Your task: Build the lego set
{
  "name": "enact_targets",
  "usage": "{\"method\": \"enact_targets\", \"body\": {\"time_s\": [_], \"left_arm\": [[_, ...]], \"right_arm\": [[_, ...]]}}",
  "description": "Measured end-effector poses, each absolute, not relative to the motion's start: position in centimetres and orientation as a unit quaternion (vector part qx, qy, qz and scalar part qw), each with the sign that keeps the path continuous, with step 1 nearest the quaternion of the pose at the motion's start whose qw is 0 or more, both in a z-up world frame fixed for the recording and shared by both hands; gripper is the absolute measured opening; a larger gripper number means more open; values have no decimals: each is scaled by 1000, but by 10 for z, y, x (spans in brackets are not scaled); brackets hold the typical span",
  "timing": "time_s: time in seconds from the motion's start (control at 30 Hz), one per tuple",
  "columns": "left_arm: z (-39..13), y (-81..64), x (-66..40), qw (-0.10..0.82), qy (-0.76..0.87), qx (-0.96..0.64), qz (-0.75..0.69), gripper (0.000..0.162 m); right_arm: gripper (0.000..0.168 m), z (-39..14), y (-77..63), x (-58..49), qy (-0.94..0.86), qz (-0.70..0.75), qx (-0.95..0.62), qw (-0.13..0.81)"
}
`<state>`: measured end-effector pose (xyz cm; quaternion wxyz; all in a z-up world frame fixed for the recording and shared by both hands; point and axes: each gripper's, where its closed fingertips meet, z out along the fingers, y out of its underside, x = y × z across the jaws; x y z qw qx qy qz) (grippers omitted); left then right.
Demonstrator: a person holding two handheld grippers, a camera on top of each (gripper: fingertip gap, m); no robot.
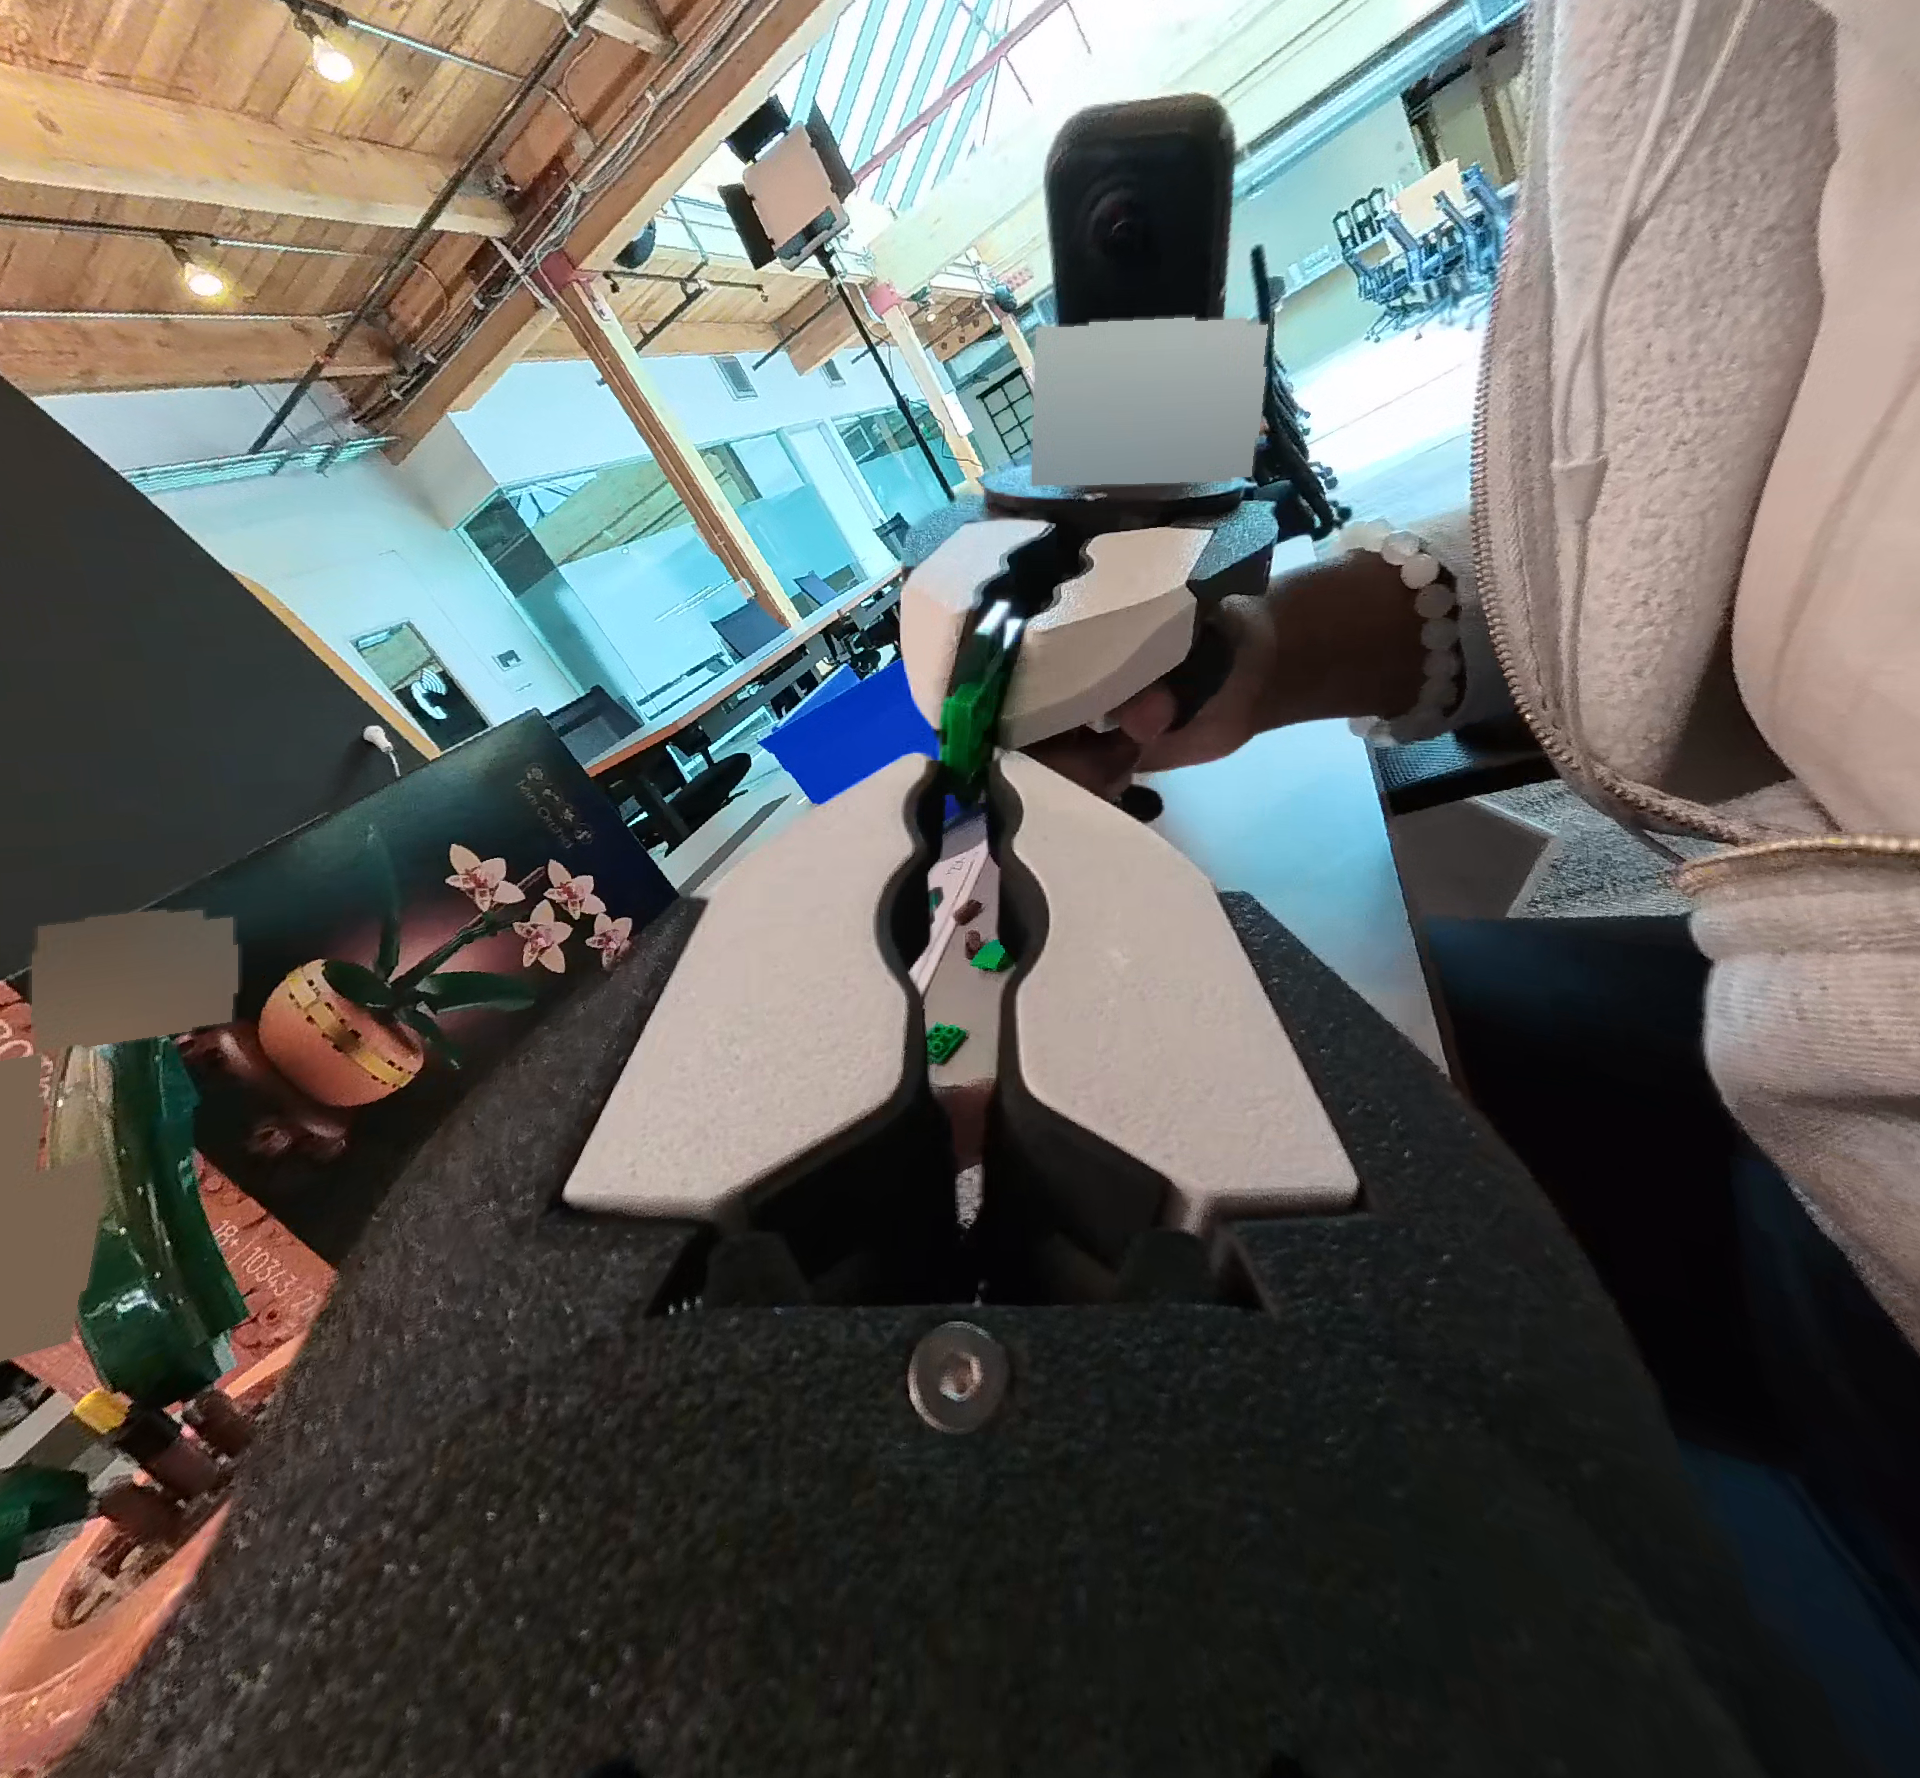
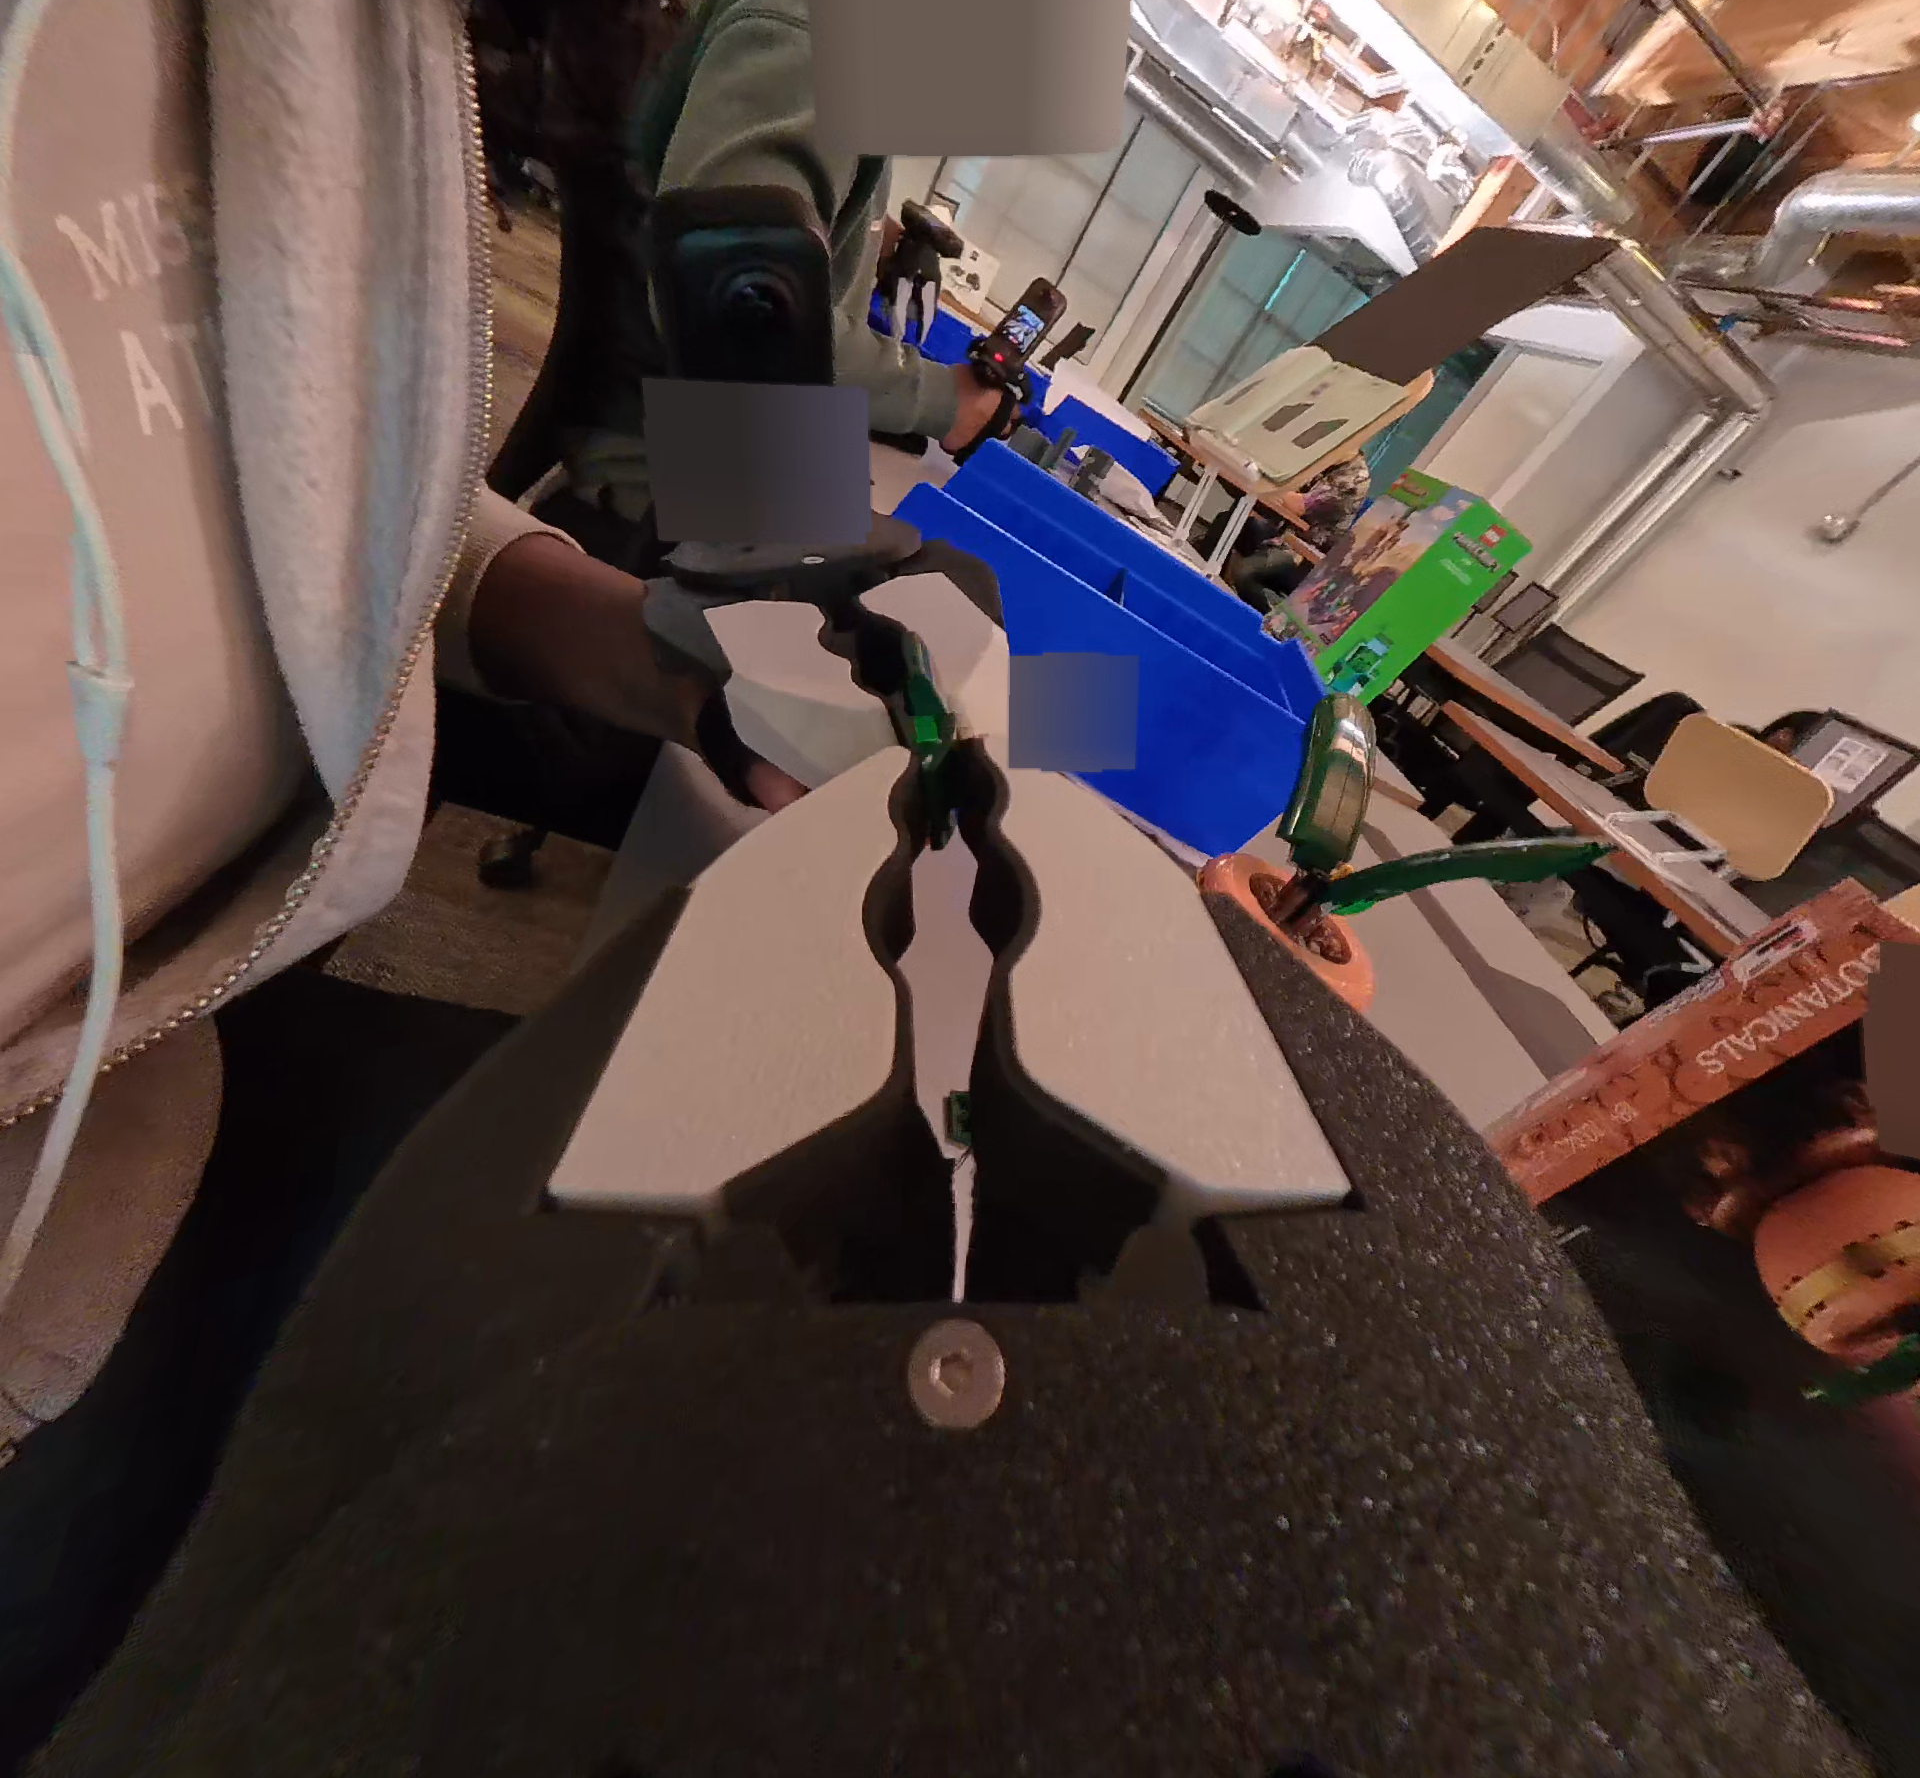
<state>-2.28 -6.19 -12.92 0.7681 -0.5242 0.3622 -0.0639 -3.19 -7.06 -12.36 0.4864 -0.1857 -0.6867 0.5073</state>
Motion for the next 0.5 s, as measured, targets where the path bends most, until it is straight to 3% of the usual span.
{"method": "enact_targets", "body": {"time_s": [0.13, 0.27, 0.33, 0.43, 0.5], "left_arm": [[-134, -56, -26, 764, 346, -540, -67, 24], [-135, -58, -25, 767, 349, -534, -66, 11], [-137, -56, -27, 765, 345, -539, -70, 11], [-140, -54, -28, 762, 342, -547, -63, 25], [-141, -55, -27, 757, 348, -548, -71, 21]], "right_arm": [[5, -129, -70, -34, -672, 540, -225, 455], [6, -133, -66, -36, -660, 569, -275, 407], [6, -137, -64, -37, -663, 567, -294, 390], [5, -144, -61, -38, -670, 561, -329, 359], [5, -149, -57, -39, -669, 560, -356, 336]]}}
